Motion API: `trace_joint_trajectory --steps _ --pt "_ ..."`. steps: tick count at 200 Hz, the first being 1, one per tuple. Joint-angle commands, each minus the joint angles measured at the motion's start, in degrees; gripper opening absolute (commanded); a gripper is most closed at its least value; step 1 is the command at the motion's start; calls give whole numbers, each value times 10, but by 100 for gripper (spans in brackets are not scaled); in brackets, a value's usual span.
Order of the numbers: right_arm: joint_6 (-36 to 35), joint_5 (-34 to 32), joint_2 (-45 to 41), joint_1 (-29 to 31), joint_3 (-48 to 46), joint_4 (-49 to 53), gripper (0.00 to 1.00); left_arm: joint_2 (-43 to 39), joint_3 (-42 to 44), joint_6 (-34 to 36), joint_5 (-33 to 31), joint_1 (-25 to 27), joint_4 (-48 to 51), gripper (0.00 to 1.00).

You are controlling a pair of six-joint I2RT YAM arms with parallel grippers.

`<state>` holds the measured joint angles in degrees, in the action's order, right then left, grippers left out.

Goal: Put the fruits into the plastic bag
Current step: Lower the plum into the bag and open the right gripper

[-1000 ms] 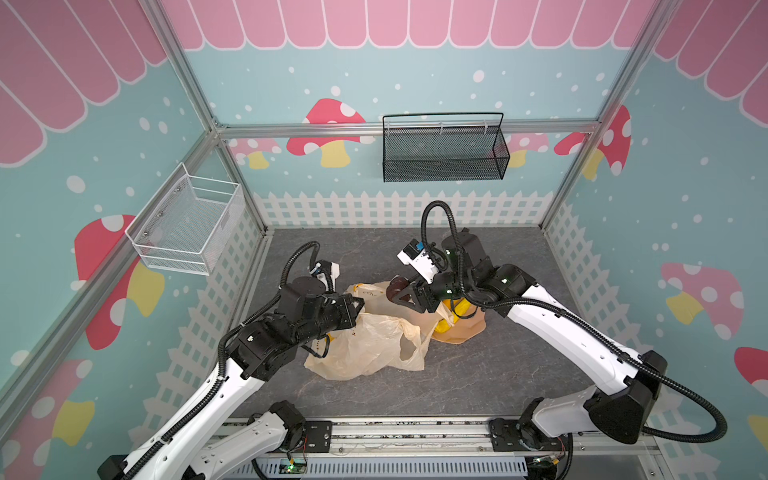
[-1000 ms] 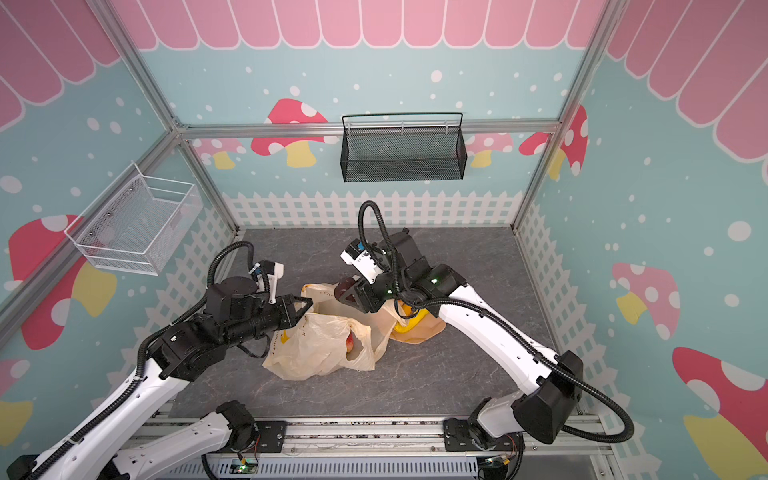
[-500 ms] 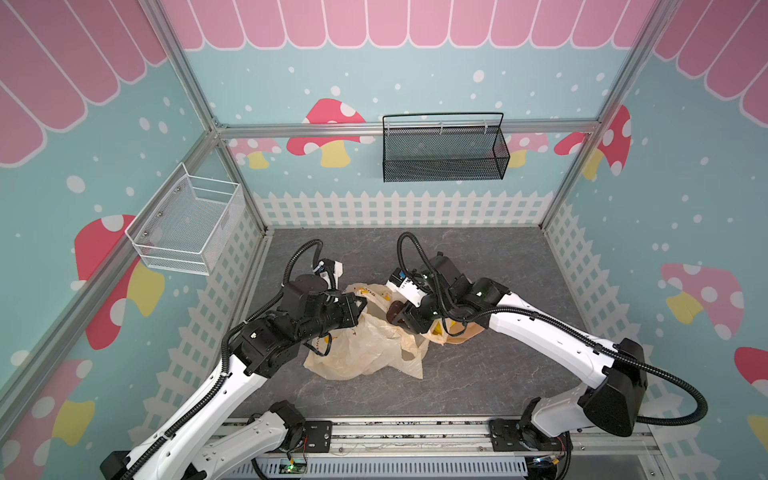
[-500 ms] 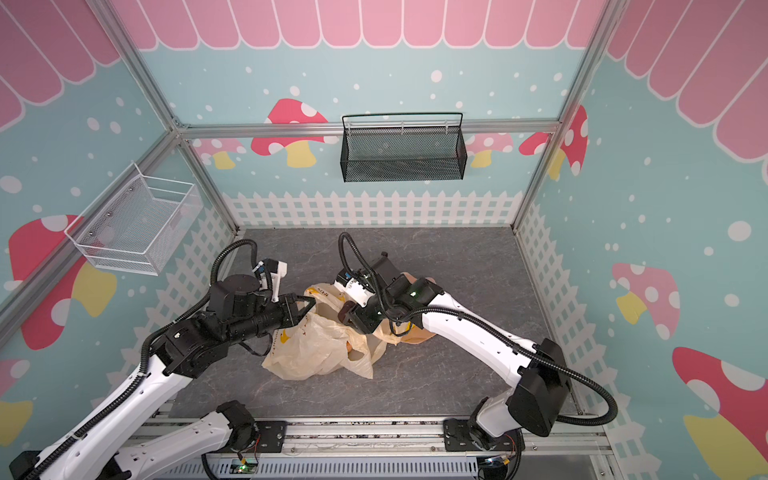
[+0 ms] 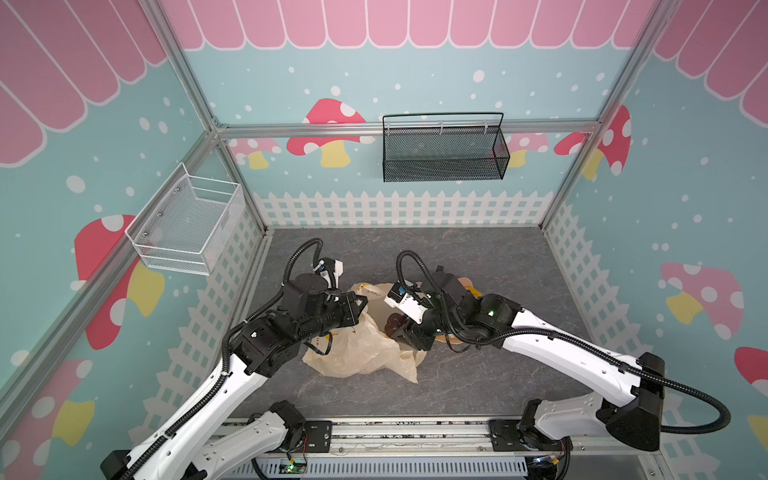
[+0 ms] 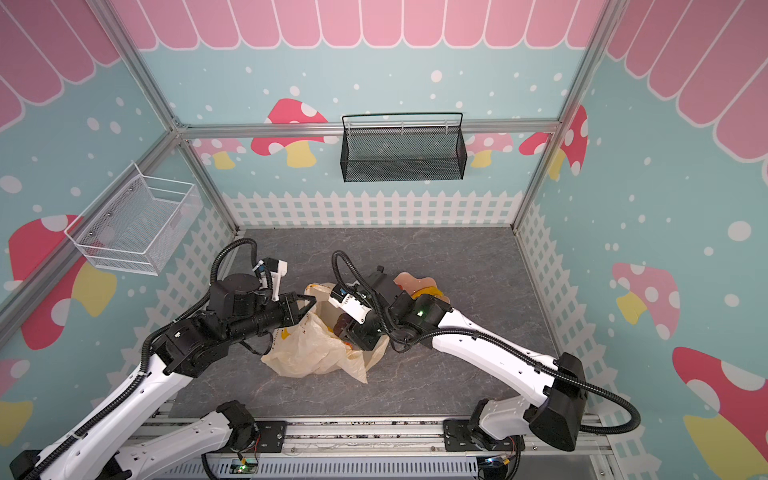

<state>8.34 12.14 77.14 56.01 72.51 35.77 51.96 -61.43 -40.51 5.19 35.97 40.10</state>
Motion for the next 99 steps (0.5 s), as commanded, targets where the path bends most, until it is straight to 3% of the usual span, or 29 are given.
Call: trace_joint_trajectory --steps 1,99 --pt "16 -1 6 11 -5 -3 34 0 -12 -1 -3 -4 -7 2" --pt "11 -54 70 11 -29 -17 32 -9 -13 0 8 -4 -8 2"
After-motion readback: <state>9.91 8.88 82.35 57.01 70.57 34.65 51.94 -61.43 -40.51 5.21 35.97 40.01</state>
